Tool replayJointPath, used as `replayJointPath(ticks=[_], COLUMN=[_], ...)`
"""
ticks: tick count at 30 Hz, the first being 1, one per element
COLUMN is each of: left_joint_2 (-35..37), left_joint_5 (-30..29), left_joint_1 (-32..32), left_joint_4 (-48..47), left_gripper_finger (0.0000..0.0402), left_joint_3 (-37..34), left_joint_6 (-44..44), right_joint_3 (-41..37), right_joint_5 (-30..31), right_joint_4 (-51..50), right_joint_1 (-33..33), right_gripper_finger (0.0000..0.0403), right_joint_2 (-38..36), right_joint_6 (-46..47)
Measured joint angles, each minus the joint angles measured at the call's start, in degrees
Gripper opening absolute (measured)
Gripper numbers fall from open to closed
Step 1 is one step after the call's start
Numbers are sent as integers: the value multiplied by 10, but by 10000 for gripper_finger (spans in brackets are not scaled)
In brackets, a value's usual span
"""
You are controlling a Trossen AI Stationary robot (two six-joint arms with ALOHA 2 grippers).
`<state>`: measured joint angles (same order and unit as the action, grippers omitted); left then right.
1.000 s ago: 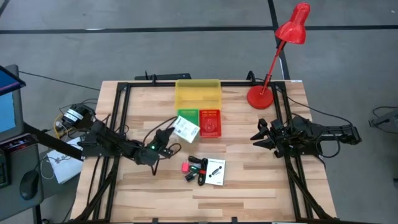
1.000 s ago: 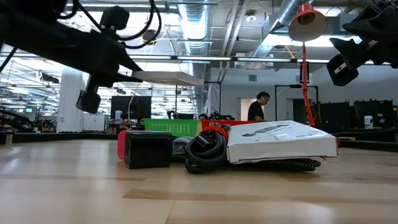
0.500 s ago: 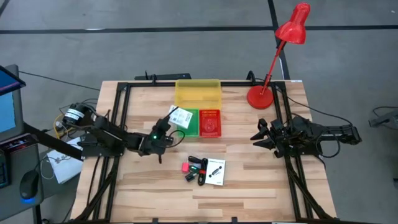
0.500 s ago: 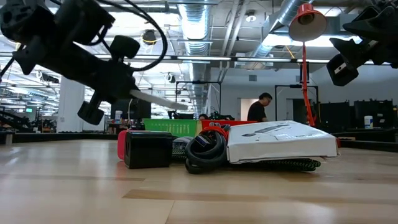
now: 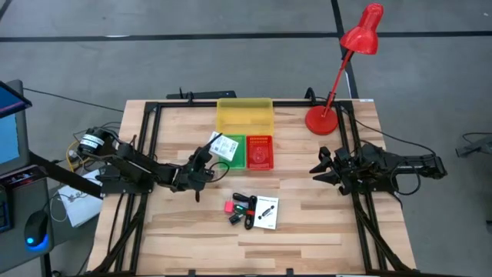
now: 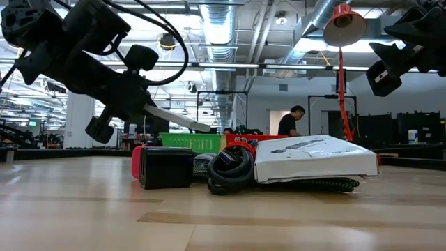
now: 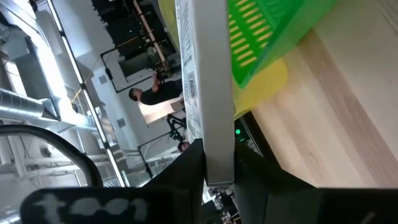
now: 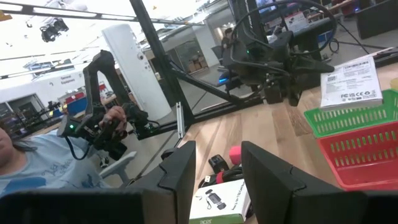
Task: Pick and place items into bin
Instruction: Put the left white box card reader into the green bin
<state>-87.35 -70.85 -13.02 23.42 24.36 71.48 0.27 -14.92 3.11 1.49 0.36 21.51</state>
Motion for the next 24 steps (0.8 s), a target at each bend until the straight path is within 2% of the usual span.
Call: replayJointPath(ticks=[9, 24], left_joint_2=[0, 0], left_joint_5=[1, 15], left_joint_1=[0, 0], left_joint_4=[0, 2], left_gripper_finger=[60, 126], left_joint_3=[0, 0], left_joint_6=[-13, -24], right_joint_3=[0, 0], right_joint_5=[0, 0], right_joint_4=[0, 0], right_joint_1=[0, 0], right_gripper_finger=[123, 123], right_joint_2=[0, 0], right_joint_6=[0, 0])
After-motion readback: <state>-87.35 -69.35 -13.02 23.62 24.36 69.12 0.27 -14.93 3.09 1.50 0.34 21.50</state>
